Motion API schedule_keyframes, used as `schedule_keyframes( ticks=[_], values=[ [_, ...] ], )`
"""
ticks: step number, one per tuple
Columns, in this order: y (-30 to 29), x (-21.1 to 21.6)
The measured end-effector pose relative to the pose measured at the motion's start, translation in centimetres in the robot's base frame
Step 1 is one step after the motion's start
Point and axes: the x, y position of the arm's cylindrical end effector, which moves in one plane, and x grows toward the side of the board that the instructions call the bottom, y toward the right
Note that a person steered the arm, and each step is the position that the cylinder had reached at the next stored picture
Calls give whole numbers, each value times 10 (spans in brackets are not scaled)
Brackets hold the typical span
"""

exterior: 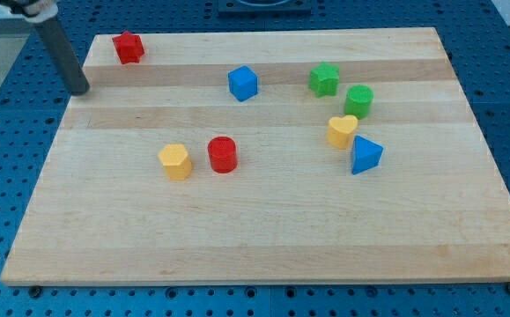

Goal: Move the yellow hexagon towards the red star

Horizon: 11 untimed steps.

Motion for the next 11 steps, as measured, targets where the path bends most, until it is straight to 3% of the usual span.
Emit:
schedule_keyframes(
  ticks=[4, 6, 11],
  values=[
    [117, 186],
    [158, 181],
    [149, 83]
  ],
)
